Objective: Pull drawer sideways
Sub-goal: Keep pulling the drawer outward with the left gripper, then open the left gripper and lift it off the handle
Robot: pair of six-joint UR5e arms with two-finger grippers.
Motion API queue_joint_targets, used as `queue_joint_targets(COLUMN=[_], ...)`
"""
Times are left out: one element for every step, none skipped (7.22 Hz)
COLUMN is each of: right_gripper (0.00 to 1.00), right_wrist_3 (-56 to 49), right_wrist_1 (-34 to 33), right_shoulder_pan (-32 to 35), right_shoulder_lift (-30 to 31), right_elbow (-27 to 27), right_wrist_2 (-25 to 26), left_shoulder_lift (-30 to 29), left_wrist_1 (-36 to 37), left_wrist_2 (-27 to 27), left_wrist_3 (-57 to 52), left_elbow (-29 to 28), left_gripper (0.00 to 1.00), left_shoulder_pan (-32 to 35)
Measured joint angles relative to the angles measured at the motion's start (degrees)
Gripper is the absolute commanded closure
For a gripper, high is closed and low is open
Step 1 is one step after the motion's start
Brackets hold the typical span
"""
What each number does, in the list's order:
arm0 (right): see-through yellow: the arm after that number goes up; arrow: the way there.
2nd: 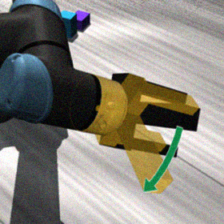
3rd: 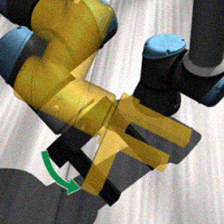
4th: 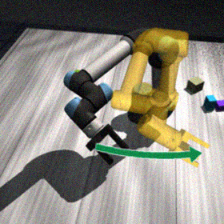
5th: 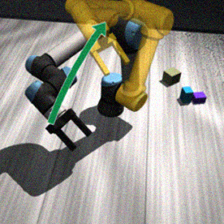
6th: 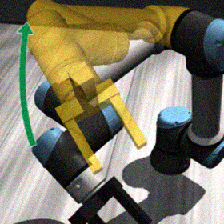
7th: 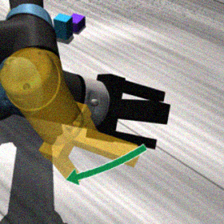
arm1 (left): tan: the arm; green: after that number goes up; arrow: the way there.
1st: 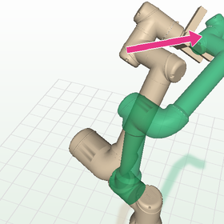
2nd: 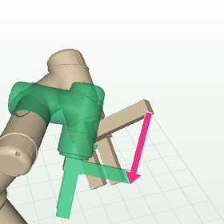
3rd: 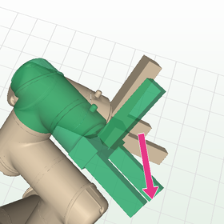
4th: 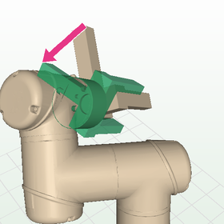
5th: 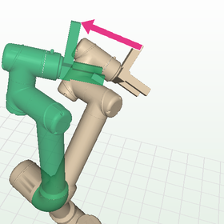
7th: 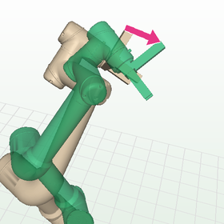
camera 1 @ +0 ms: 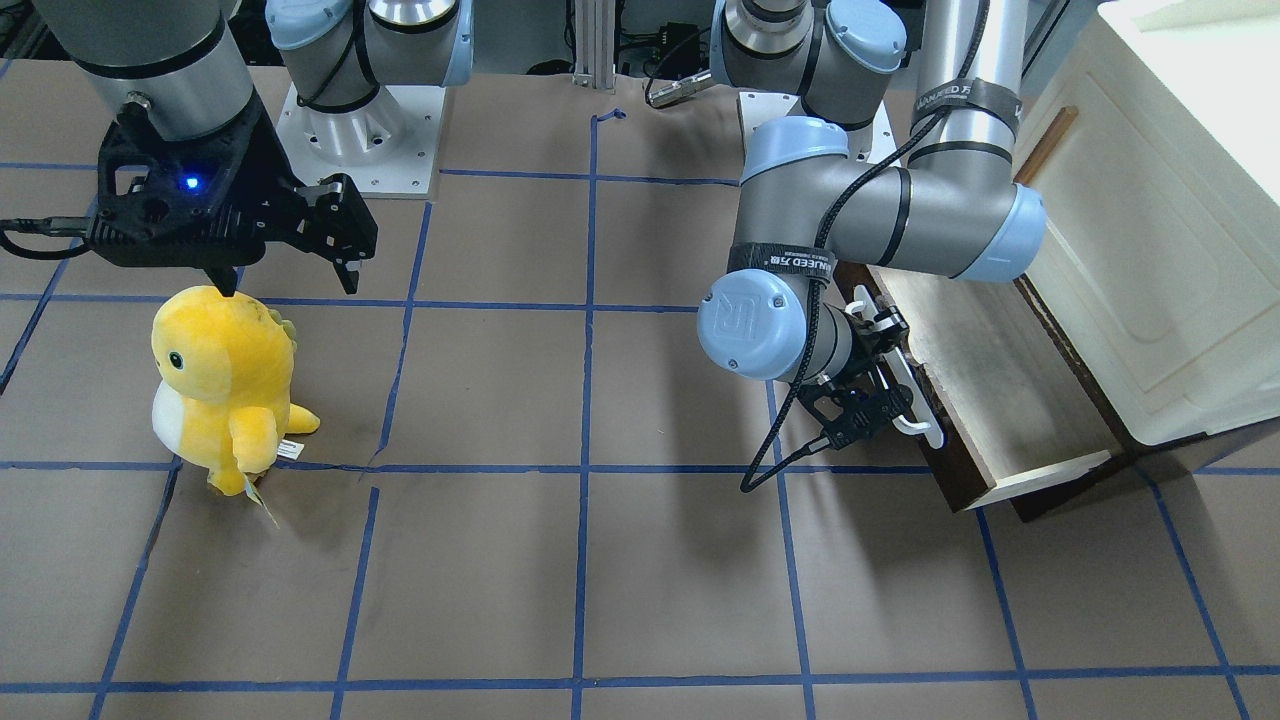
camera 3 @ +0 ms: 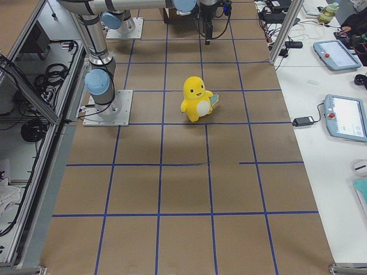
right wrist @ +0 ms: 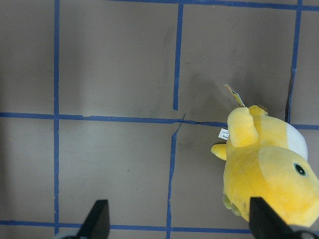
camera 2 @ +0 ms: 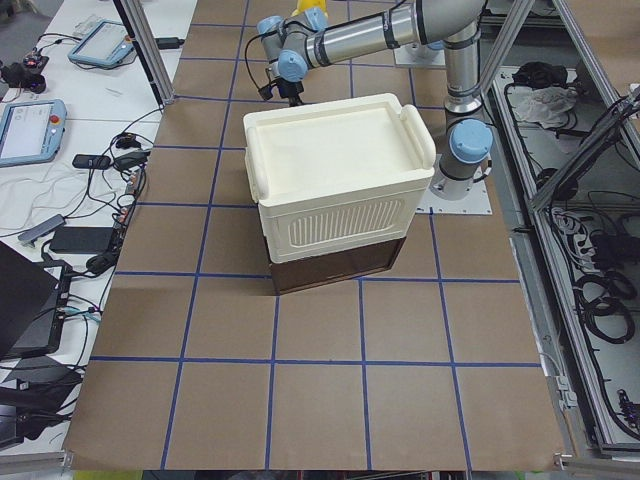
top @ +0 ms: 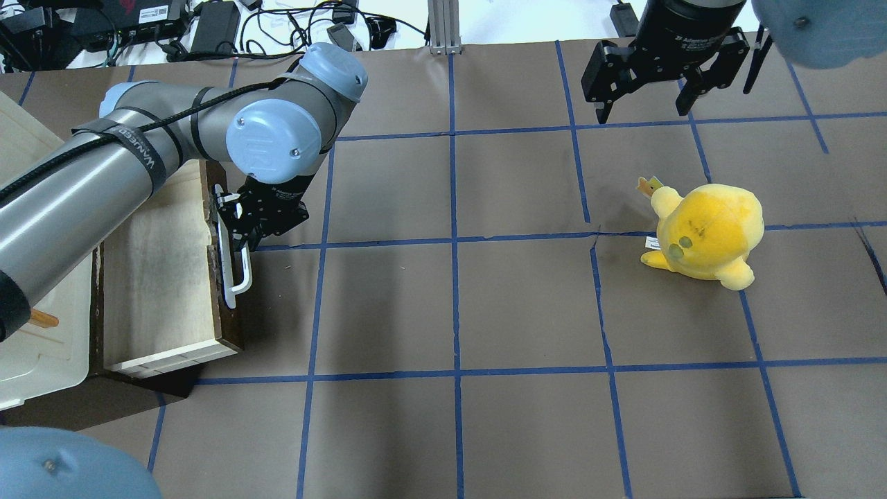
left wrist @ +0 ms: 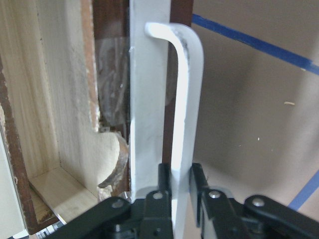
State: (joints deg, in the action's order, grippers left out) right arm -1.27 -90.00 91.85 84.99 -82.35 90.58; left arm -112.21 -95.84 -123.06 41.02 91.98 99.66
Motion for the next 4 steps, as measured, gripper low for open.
queue_joint_targets(right_gripper=[0.00,0.00,0.00,0.00], right_wrist_3=[0.02,0.03,0.02,0.00], right_wrist_1=[0.00,0.00,0.00,0.00], right_shoulder_pan=[0.00,0.00,0.00,0.00], right_shoulder_lift=[0.00,0.00,0.00,0.00], right_elbow=[0.00,0.00,0.00,0.00], right_wrist_2=[0.00,-0.03,-0.03,-0.02], left_shoulder_lift=[-0.02,0.00,0.10,0.36], left_wrist_1=[-0.03,-0.03,0.03,0.10], left_wrist_2=[0.01,0.01,0.01,0.03], left_wrist_3=[0.02,0.02,-0.04,-0.33], left_elbow=[-0.03,-0.05,-0.07,-0.14], left_gripper=[0.46,0.17,0.00,0.00], left_shoulder_pan=[0.13,0.34,0.69,0.96])
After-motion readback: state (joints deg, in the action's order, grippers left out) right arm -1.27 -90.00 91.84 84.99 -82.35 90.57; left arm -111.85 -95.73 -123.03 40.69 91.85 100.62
